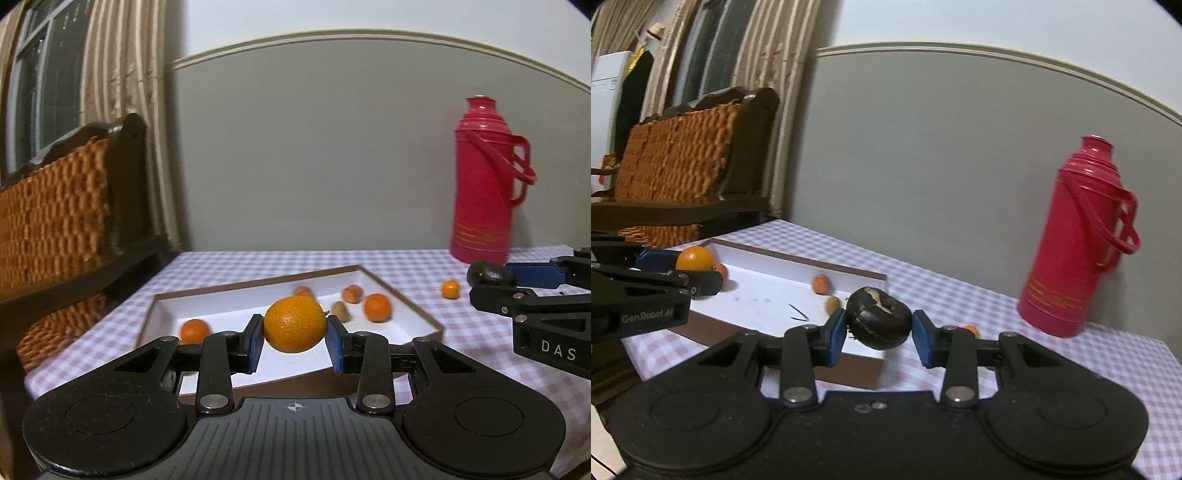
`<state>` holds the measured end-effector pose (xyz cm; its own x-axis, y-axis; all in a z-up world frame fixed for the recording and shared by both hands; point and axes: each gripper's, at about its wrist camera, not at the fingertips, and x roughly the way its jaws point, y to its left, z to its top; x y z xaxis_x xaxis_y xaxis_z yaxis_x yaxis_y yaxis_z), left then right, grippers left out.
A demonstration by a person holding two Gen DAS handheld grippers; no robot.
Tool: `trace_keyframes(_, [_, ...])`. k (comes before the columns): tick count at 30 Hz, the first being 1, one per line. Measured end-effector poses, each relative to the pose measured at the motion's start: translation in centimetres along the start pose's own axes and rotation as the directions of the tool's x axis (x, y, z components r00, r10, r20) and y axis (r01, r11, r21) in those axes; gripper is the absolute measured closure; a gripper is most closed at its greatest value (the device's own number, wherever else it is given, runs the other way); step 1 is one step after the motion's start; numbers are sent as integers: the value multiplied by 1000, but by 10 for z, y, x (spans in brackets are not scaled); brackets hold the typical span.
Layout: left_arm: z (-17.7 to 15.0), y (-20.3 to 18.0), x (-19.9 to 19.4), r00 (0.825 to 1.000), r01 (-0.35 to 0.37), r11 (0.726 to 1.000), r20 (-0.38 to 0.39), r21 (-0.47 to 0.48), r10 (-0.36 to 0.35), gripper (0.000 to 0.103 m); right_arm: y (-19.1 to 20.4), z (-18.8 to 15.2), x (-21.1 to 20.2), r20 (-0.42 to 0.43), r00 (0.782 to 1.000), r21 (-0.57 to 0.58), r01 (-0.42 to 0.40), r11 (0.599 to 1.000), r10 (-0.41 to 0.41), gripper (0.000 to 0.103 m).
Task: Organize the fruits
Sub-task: 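Carry the mandarin in the left tool and the dark nut in the right tool over the box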
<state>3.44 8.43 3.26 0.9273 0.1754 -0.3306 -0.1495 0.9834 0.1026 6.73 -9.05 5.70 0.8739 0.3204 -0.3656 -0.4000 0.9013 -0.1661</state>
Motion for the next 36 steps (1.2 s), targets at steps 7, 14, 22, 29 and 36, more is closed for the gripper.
trace_keyframes(7, [-3, 31, 1, 998, -56, 998, -11, -30, 56, 67, 28, 10, 11, 11, 998, -16, -54, 998, 54, 73])
trace_keyframes(14, [-5, 55, 1, 996, -94, 994, -11, -49, 94, 67, 49, 17, 18, 21, 996, -32, -85, 996, 86, 73])
trace_keyframes(22, [3, 86, 14, 990, -143, 984, -9, -106, 142, 67, 60, 31, 31, 40, 994, -44, -99, 994, 101, 73])
trace_keyframes(29, [15, 98, 36, 986, -163, 978, 3, -131, 164, 67, 60, 44, 52, 46, 994, -59, -97, 994, 100, 73])
trace_keyframes(36, [20, 105, 59, 985, -169, 976, -3, -139, 171, 67, 47, 52, 75, 58, 995, -57, -79, 995, 82, 73])
